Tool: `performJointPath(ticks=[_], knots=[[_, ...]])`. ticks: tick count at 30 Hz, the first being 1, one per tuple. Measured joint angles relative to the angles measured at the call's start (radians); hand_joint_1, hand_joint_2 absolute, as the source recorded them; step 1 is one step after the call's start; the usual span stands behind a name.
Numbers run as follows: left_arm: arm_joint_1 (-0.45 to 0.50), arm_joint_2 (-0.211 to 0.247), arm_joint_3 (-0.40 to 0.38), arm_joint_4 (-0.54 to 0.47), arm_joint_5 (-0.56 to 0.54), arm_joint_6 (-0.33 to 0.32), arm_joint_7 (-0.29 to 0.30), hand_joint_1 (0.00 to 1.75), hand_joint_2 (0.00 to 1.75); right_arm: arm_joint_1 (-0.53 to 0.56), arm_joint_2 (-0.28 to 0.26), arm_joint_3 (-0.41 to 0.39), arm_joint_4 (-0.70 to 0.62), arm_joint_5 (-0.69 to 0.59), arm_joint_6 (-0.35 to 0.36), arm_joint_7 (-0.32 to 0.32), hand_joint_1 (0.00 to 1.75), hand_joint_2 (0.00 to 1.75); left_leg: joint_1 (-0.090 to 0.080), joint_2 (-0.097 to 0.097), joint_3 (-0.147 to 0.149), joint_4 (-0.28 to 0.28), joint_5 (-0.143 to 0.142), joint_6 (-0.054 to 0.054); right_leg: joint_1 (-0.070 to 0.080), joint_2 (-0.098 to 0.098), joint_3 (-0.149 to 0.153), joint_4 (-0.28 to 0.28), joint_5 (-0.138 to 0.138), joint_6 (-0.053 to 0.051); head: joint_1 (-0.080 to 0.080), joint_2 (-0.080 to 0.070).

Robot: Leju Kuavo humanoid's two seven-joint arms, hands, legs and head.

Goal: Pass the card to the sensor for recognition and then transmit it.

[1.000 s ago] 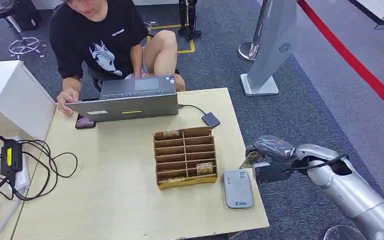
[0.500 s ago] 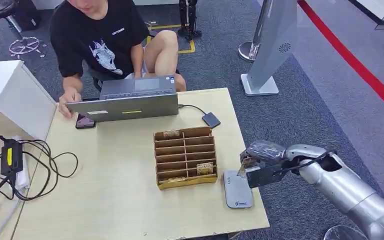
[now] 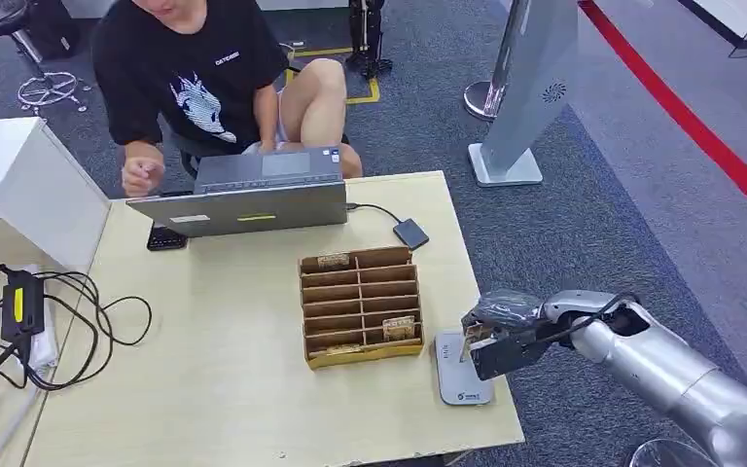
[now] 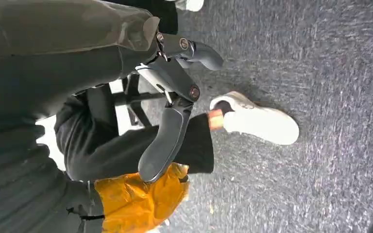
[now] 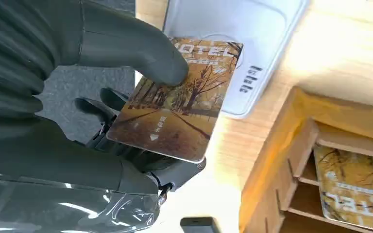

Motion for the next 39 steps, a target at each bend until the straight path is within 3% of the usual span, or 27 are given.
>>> performJointPath(ticks=[9,16,21,27,28,31,35,39], knots=[[-0.003,-0.006,-0.027,0.000,-0.034,-0.006,-0.004,0.00,1.75,-0.028,0.003,0.055,0.028,-0.053,-0.034,-0.002,1.75,1.75,0.000,0.000,0.000,0.000,0.000,0.000,0.000,0.000,0.000,0.000,0.000,0.000,0.000,0.000],[0.001,-0.006,-0.031,0.000,-0.043,-0.001,-0.011,0.00,1.75,-0.024,-0.032,0.058,0.002,-0.085,-0.129,0.026,1.75,1.75,0.000,0.000,0.000,0.000,0.000,0.000,0.000,0.000,0.000,0.000,0.000,0.000,0.000,0.000],[0.020,-0.006,-0.031,0.000,-0.040,0.023,-0.011,0.00,1.75,0.041,-0.063,-0.070,-0.113,-0.062,-0.250,0.048,1.75,1.75,0.000,0.000,0.000,0.000,0.000,0.000,0.000,0.000,0.000,0.000,0.000,0.000,0.001,0.000],[0.035,-0.006,-0.031,0.000,-0.045,0.031,-0.011,0.00,1.75,0.133,-0.051,-0.260,-0.237,-0.001,-0.284,0.023,1.75,1.75,0.000,0.000,-0.001,0.000,0.000,0.000,0.000,0.000,0.000,0.000,0.000,0.000,0.001,0.000],[0.036,-0.006,-0.030,0.000,-0.050,0.031,-0.011,0.00,1.75,0.148,-0.034,-0.287,-0.250,0.013,-0.305,0.010,1.75,1.75,0.001,0.000,-0.002,-0.001,0.000,0.000,0.000,0.000,0.000,0.000,0.000,0.000,0.000,0.000],[0.033,-0.011,-0.030,0.000,-0.080,0.022,-0.010,0.00,1.75,0.166,0.128,-0.393,-0.299,0.005,-0.378,0.003,1.75,1.75,0.001,0.004,0.000,-0.001,0.000,0.000,0.001,0.004,0.000,0.002,0.000,0.000,0.000,0.000],[0.004,-0.026,-0.037,0.000,-0.121,-0.014,-0.009,0.00,1.75,0.110,0.380,-0.425,-0.325,-0.045,-0.331,0.071,1.75,1.75,0.001,0.005,0.002,-0.001,0.002,-0.004,0.001,0.006,-0.003,0.005,0.000,-0.001,-0.001,0.000],[-0.002,-0.034,-0.041,0.000,-0.126,-0.017,-0.009,0.00,1.75,0.068,0.483,-0.438,-0.326,-0.056,-0.324,0.082,1.75,1.75,0.002,0.000,0.000,-0.001,0.004,-0.005,0.001,0.001,-0.003,0.006,0.001,-0.002,0.000,0.000]])
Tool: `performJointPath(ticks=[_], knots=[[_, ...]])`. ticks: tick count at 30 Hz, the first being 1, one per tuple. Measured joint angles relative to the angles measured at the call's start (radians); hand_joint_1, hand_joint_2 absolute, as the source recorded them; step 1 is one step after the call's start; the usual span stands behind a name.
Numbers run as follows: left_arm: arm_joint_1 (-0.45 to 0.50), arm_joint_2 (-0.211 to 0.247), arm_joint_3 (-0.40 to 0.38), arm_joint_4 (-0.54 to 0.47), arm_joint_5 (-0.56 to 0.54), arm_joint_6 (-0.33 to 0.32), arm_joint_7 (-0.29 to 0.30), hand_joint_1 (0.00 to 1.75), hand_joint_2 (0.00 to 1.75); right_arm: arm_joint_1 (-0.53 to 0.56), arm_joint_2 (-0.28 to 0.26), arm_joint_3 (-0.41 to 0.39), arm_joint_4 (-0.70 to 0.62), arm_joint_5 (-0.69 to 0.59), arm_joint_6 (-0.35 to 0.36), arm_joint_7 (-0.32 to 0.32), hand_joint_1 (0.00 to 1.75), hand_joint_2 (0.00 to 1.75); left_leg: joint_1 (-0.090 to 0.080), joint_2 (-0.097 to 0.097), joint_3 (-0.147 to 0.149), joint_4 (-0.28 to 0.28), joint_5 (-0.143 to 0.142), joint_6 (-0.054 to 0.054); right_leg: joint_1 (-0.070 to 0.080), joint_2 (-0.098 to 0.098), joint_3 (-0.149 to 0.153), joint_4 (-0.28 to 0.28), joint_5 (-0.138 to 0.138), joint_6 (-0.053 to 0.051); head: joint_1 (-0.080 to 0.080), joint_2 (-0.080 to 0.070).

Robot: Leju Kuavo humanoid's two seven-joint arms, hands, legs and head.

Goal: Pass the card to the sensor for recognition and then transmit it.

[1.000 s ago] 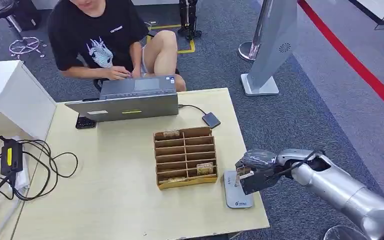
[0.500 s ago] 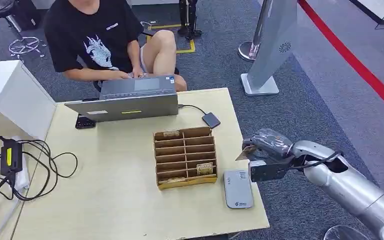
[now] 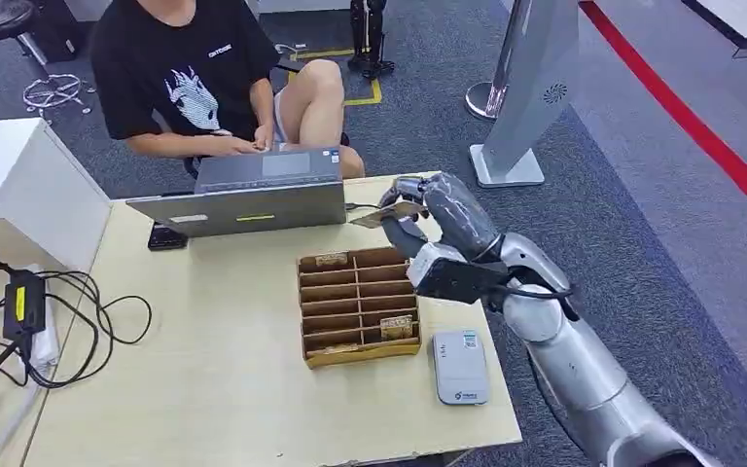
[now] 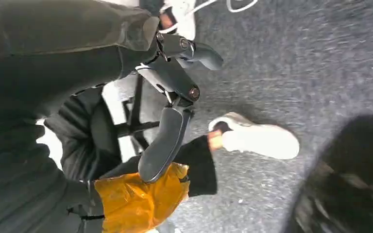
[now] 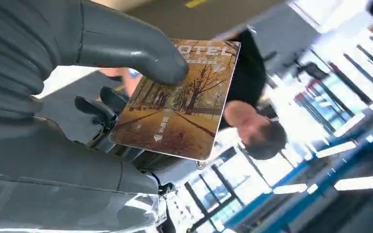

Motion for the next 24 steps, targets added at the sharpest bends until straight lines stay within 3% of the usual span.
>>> performJointPath(ticks=[3,5,8,12,24], knots=[[-0.001,-0.001,-0.008,0.000,-0.013,-0.003,-0.001,0.00,1.75,-0.008,0.041,-0.004,0.001,0.000,0.009,0.016,1.75,1.75,0.000,0.000,-0.001,0.000,0.000,0.000,0.000,0.000,0.000,0.000,0.000,0.000,0.001,0.000],[-0.006,-0.001,-0.019,0.000,-0.035,-0.020,-0.004,0.00,1.75,-0.056,0.083,-0.002,0.033,0.030,0.014,0.086,1.75,1.75,-0.001,0.002,-0.002,0.000,0.000,0.000,-0.001,0.002,-0.002,0.001,0.001,0.000,0.002,0.000],[-0.030,-0.010,-0.039,0.000,-0.069,-0.056,-0.013,0.00,1.75,-0.195,0.194,0.003,0.169,-0.014,0.071,0.185,1.75,1.75,-0.001,0.009,-0.001,0.000,0.000,-0.001,-0.001,0.007,-0.004,0.001,0.003,-0.004,0.000,0.000],[-0.051,-0.024,-0.057,0.000,-0.078,-0.069,-0.015,0.00,1.75,-0.322,0.292,0.008,0.321,-0.042,0.080,0.191,1.75,1.75,0.000,0.003,-0.001,0.000,0.002,-0.002,0.000,0.003,-0.003,0.001,0.003,-0.004,0.000,0.000],[-0.051,-0.027,-0.068,0.000,-0.083,-0.069,-0.016,0.00,1.75,-0.372,0.346,0.008,0.428,-0.048,0.077,0.180,1.75,1.75,0.000,0.003,-0.003,0.000,0.001,-0.002,0.000,0.003,-0.003,0.000,0.003,-0.004,0.001,0.000]])
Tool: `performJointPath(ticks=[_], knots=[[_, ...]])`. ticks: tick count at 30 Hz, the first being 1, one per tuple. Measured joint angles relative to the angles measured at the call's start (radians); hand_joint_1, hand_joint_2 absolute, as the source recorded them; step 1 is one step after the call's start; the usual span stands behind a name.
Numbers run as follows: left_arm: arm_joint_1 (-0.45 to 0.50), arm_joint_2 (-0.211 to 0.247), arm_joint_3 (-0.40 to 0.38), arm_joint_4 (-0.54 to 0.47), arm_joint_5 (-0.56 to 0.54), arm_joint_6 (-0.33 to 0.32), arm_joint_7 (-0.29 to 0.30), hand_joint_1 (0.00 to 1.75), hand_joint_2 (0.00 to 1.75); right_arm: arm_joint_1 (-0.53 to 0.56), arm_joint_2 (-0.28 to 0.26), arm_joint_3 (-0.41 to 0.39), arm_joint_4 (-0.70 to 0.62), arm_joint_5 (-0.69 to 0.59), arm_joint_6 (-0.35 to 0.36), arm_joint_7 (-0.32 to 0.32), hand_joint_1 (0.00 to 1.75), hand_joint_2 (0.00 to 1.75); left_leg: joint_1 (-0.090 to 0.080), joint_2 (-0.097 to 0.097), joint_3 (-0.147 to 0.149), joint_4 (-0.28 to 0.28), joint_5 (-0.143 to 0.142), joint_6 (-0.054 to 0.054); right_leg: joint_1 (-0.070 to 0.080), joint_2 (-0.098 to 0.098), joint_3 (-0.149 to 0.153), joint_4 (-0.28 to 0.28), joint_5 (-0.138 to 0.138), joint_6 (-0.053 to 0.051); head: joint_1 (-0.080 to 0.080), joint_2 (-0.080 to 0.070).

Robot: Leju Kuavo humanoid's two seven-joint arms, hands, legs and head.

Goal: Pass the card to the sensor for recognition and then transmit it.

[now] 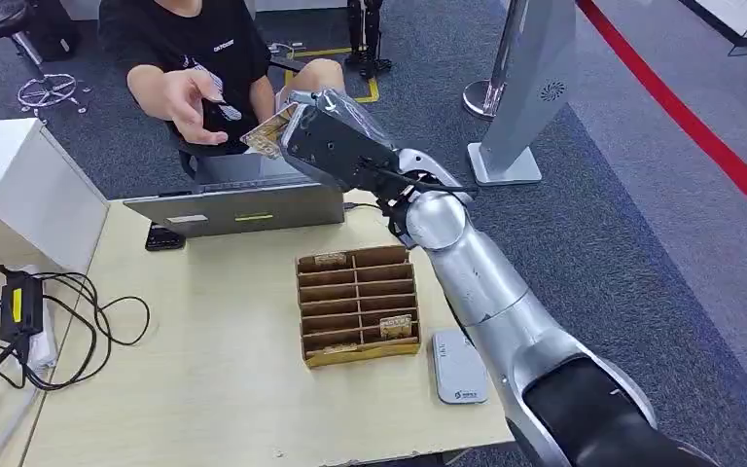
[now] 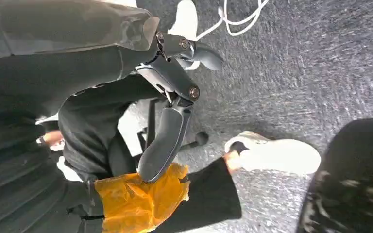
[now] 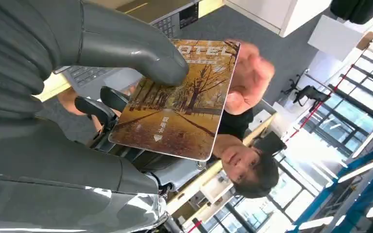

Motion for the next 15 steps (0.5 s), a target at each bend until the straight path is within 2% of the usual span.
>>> performJointPath(ticks=[8,9,10,12,15], knots=[[0.000,0.000,-0.003,0.000,0.000,0.000,-0.002,0.00,1.75,-0.007,0.008,0.000,0.022,0.000,0.000,0.000,1.75,1.75,0.000,0.000,0.000,0.000,0.000,0.000,0.000,0.000,0.000,0.000,0.000,0.000,0.000,0.000],[-0.008,-0.001,-0.016,0.000,-0.031,-0.024,-0.021,0.00,1.75,-0.054,0.031,-0.017,0.086,-0.099,0.037,0.072,1.75,1.75,0.000,0.001,0.000,0.000,0.000,0.000,0.000,0.001,-0.001,0.000,0.000,0.000,0.000,0.000],[-0.013,-0.003,-0.022,0.000,-0.038,-0.032,-0.025,0.00,1.75,-0.081,0.040,-0.024,0.110,-0.116,0.032,0.094,1.75,1.75,0.000,0.001,0.000,0.000,0.000,0.000,0.000,0.001,-0.001,0.000,0.000,0.000,0.000,0.000],[-0.032,-0.014,-0.040,0.000,-0.066,-0.062,-0.039,0.00,1.75,-0.170,0.078,-0.047,0.251,-0.109,-0.024,0.180,1.75,1.75,0.000,0.000,0.000,0.000,0.000,0.000,0.000,0.000,-0.001,0.000,0.000,0.000,-0.001,0.000],[-0.051,-0.029,-0.062,0.000,-0.089,-0.082,-0.049,0.00,1.75,-0.236,0.113,-0.045,0.371,-0.037,-0.095,0.226,1.75,1.75,0.000,0.000,0.000,0.000,0.000,0.000,0.000,0.000,-0.001,0.001,0.000,0.000,0.000,0.000]])
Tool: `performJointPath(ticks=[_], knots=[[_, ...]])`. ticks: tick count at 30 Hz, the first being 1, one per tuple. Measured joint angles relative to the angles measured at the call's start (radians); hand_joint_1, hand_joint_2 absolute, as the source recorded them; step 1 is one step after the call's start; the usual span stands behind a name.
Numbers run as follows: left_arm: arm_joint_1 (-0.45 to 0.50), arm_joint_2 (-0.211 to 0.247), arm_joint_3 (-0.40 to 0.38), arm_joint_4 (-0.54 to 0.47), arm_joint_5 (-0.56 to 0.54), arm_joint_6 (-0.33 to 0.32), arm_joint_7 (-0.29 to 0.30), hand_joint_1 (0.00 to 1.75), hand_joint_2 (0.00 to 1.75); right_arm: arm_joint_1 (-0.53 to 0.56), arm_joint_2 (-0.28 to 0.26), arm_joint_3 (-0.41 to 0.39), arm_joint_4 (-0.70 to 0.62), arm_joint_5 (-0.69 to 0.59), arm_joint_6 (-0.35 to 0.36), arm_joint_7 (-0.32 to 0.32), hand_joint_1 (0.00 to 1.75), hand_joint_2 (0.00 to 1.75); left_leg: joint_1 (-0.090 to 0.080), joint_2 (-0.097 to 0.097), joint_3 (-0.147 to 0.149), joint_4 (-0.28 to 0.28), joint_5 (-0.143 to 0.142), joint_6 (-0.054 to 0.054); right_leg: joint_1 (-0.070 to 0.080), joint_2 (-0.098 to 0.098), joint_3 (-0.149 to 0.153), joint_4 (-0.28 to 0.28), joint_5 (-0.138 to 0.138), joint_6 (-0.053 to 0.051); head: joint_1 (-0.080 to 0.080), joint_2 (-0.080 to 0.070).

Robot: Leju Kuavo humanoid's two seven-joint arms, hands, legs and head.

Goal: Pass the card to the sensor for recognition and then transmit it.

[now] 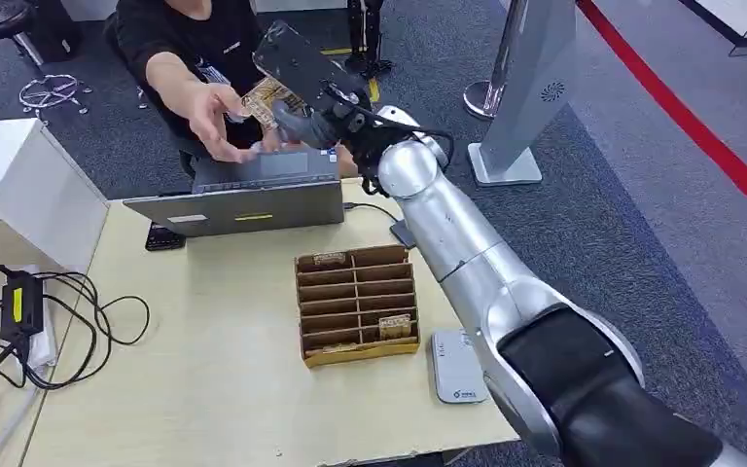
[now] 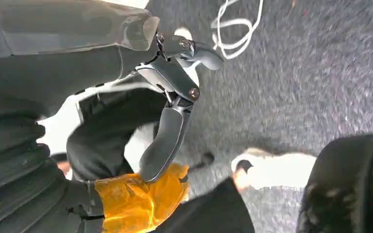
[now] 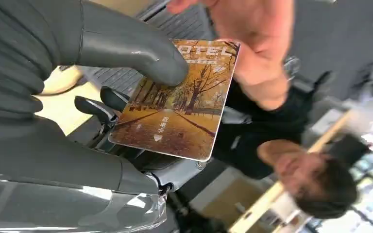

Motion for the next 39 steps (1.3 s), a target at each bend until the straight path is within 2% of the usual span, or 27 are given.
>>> performJointPath(ticks=[3,8,13,14,15,19,20,24,28,35,39], knots=[[-0.010,-0.010,-0.021,0.000,-0.024,-0.006,-0.005,0.00,1.75,-0.022,0.016,0.018,0.090,0.062,-0.063,0.017,1.75,1.75,0.000,0.000,0.000,0.000,0.000,0.000,0.000,0.000,0.000,0.000,0.000,0.000,0.000,0.000],[-0.016,-0.024,-0.063,0.000,-0.068,-0.011,-0.021,0.00,1.75,-0.032,0.019,0.087,0.172,0.246,-0.210,0.108,1.75,1.75,0.000,0.000,0.000,0.000,0.000,0.000,0.000,0.000,0.000,0.000,0.000,0.000,0.000,0.000],[-0.017,-0.037,-0.092,0.000,-0.089,-0.013,-0.033,0.00,1.75,-0.032,0.018,0.135,0.213,0.319,-0.231,0.140,1.75,1.75,-0.001,0.000,0.000,0.000,0.000,0.000,0.000,0.000,0.000,-0.001,0.000,0.000,0.000,0.000],[-0.017,-0.037,-0.097,0.000,-0.095,-0.013,-0.035,0.00,1.75,-0.032,0.018,0.142,0.218,0.328,-0.232,0.141,1.62,1.75,-0.001,0.000,0.000,0.000,0.000,0.000,0.000,0.000,0.000,-0.001,0.000,0.000,0.000,0.000],[-0.017,-0.038,-0.102,0.000,-0.099,-0.013,-0.037,0.00,1.75,-0.032,0.018,0.145,0.221,0.332,-0.232,0.141,0.00,1.75,-0.001,0.000,0.000,0.000,0.000,0.000,0.000,0.000,0.000,-0.001,0.000,0.000,0.000,0.000],[-0.017,-0.038,-0.119,0.000,-0.116,-0.011,-0.047,0.00,1.75,-0.032,0.017,0.154,0.232,0.351,-0.233,0.126,0.00,1.75,0.000,0.000,0.000,0.000,0.000,0.000,0.000,0.000,0.000,-0.001,0.000,0.000,0.000,0.000],[-0.017,-0.038,-0.125,0.000,-0.121,-0.011,-0.052,0.00,1.75,-0.031,0.017,0.155,0.232,0.357,-0.238,0.110,0.00,0.00,0.000,0.000,0.000,0.000,0.000,0.000,0.000,0.000,0.000,-0.001,0.000,0.000,0.000,0.000],[-0.017,-0.040,-0.135,0.000,-0.124,-0.008,-0.053,0.00,1.75,-0.030,0.017,0.152,0.231,0.357,-0.273,0.037,0.00,0.00,0.000,0.000,0.000,0.000,0.000,0.000,0.000,0.000,0.000,-0.001,0.000,0.000,0.000,0.000],[-0.013,-0.038,-0.135,0.000,-0.119,0.002,-0.051,0.00,1.75,-0.019,0.011,0.118,0.201,0.328,-0.278,-0.044,0.00,0.00,0.000,0.000,0.000,0.000,0.000,0.000,0.000,0.000,0.000,-0.001,0.000,0.000,0.000,0.000],[-0.007,-0.036,-0.135,0.000,-0.114,0.010,-0.048,0.00,1.75,-0.009,-0.003,0.077,0.154,0.315,-0.278,-0.076,0.00,0.00,0.000,0.000,0.000,0.000,0.000,0.000,0.000,0.000,0.000,-0.001,0.000,0.000,0.000,0.000],[0.005,-0.031,-0.133,0.000,-0.104,0.026,-0.040,0.00,1.75,0.028,-0.025,0.032,0.064,0.249,-0.231,-0.160,0.00,0.00,0.000,0.000,0.000,0.000,0.000,0.000,0.000,0.000,0.000,-0.001,0.000,0.000,0.000,0.000]])
